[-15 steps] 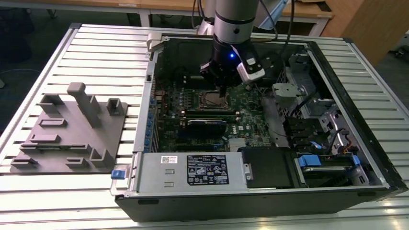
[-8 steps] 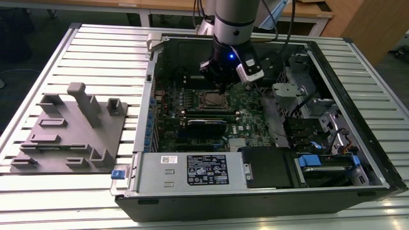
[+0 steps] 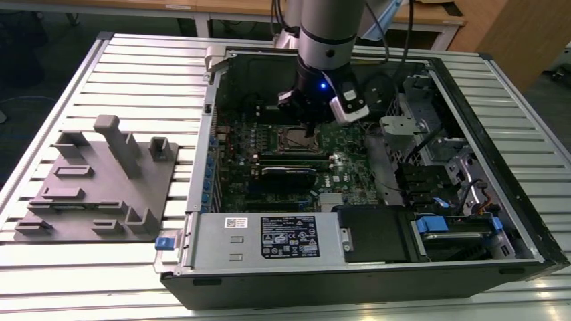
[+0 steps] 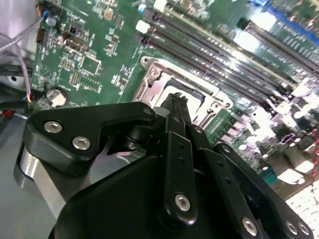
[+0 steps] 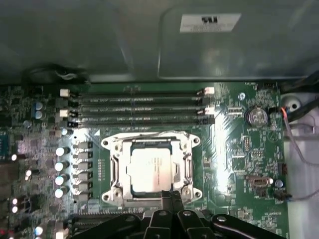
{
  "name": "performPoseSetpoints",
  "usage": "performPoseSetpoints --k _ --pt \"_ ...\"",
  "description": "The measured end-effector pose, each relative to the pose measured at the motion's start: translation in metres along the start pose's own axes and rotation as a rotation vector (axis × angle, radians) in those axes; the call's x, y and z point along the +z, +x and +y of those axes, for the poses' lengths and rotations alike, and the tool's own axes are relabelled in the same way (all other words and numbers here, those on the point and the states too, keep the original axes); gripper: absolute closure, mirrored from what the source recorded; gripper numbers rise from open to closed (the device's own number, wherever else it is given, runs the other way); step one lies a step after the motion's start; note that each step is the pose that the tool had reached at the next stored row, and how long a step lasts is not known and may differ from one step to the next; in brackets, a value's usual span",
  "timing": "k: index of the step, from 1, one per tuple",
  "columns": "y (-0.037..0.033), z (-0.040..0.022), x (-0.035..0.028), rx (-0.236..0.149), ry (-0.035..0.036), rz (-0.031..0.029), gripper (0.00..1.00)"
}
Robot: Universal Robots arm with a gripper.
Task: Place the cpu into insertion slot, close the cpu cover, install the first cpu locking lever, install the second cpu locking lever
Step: 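Install the second cpu locking lever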
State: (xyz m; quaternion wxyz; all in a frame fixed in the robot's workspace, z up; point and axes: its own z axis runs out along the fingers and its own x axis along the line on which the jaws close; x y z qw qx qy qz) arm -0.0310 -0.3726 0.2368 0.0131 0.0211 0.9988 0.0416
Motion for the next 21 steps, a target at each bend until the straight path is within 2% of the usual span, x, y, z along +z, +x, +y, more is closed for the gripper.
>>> performPoseSetpoints --k 2,4,5,9,13,15,21 --pt "0.0 -0.0036 -0.0003 0.001 -0.004 0.0076 0.89" --pt "0.0003 -0.0069 -0.0005 0.001 -0.0109 0.0119 0.89" --pt "0.0006 -0.0087 -0.0006 0.001 -0.0142 0.0128 0.89" --pt "0.0048 -0.0134 -0.0002 0.001 -0.0169 0.0131 0.89" --pt "0.0094 -0.0155 -0.0003 0.002 -0.0203 0.0136 0.89" --pt "0.0106 -0.0162 -0.0004 0.002 -0.0226 0.0159 0.89" --pt "0.0141 -0.0181 -0.0006 0.006 -0.0384 0.0336 0.89"
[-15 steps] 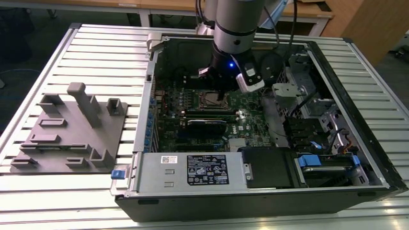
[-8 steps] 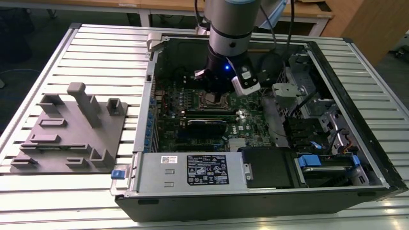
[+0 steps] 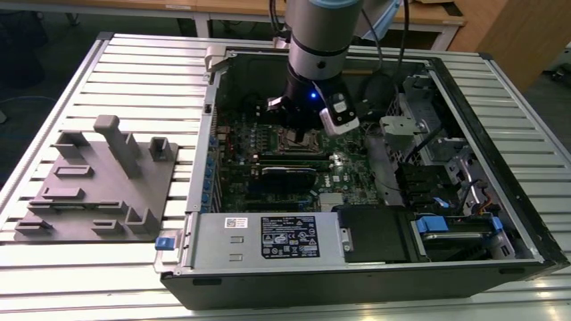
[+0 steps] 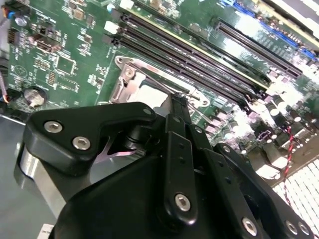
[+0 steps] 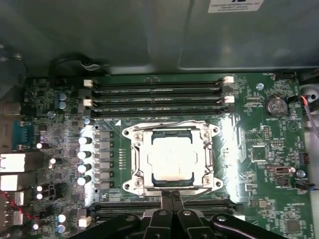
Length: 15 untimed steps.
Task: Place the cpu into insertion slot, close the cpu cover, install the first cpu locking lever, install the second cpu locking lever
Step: 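Install the second cpu locking lever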
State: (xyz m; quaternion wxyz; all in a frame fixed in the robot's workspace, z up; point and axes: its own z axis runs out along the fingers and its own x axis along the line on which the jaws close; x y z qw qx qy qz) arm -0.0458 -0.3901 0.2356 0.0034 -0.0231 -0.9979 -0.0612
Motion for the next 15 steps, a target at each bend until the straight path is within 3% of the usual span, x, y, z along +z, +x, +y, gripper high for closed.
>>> performPoseSetpoints --k 5,15 --pt "0.0032 -0.0022 -0.0003 0.002 -0.0126 0.0127 0.89" --pt "0.0032 -0.0022 -0.0003 0.002 -0.0138 0.0128 0.89"
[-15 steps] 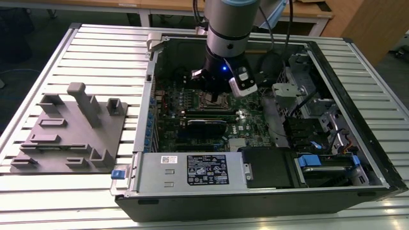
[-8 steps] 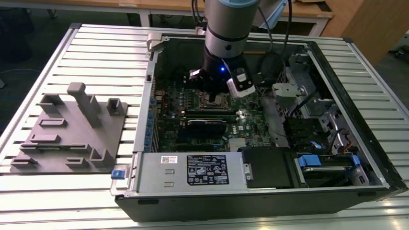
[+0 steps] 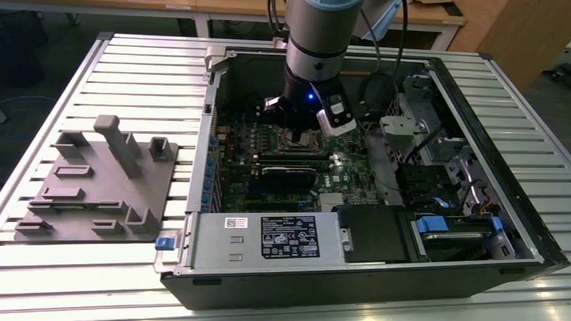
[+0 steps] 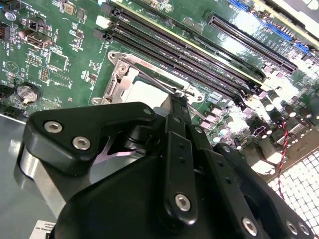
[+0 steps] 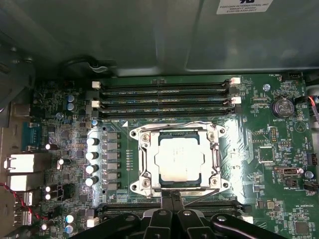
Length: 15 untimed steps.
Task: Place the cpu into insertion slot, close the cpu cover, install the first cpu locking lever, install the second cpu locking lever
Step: 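Install the second cpu locking lever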
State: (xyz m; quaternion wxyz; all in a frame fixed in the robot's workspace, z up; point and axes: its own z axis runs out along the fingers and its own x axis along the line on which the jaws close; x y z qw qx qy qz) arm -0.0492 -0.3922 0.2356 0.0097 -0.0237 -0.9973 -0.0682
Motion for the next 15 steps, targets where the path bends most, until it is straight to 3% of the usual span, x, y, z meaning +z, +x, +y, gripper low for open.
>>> performPoseSetpoints --k 4,6,7,10,11,15 --pt "-0.0003 0.0 0.0 0.0 -0.0004 0.0008 0.89" --pt "-0.0002 -0.0001 -0.0001 0.001 -0.0032 0.0064 0.89" --pt "-0.0007 0.0 0.0001 0.002 -0.0052 0.0158 0.89" --pt "-0.0008 -0.0003 0.0 0.007 -0.0103 0.0517 0.89" --pt "-0.0008 -0.0007 -0.0001 0.008 -0.01 0.0593 0.89" --pt "-0.0018 -0.0047 -0.0007 0.011 -0.0092 0.0785 0.89"
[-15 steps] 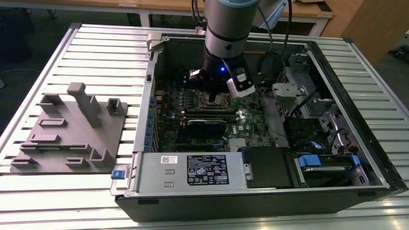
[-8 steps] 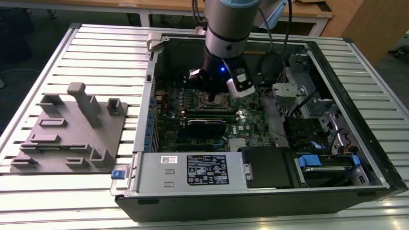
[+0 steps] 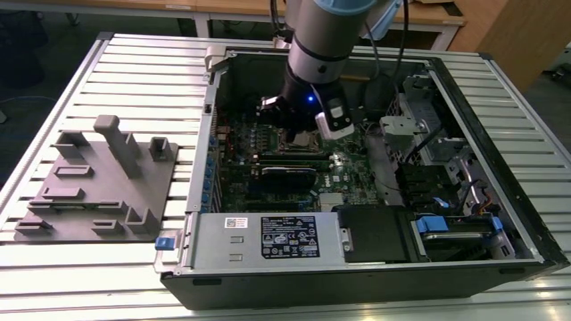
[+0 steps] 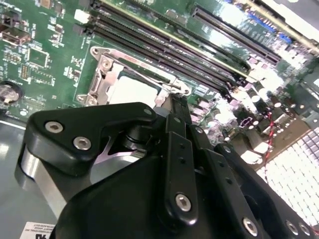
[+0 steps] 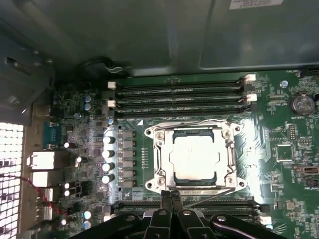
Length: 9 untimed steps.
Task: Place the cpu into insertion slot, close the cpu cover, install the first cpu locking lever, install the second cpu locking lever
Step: 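Install the second cpu locking lever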
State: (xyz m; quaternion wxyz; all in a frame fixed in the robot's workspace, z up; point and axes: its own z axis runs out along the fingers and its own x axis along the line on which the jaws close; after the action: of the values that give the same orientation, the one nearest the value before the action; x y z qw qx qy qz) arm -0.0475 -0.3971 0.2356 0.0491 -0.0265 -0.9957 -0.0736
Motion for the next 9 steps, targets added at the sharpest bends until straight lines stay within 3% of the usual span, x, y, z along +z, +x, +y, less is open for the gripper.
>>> performPoseSetpoints --k 2,3,9 --pt "-0.0022 -0.0006 -0.0002 0.002 0.0002 0.01 0.89" --pt "-0.0027 -0.0008 -0.0004 0.002 0.0003 0.0117 0.89" --pt "-0.0028 -0.0014 0.0019 0.003 0.0005 0.015 0.89"
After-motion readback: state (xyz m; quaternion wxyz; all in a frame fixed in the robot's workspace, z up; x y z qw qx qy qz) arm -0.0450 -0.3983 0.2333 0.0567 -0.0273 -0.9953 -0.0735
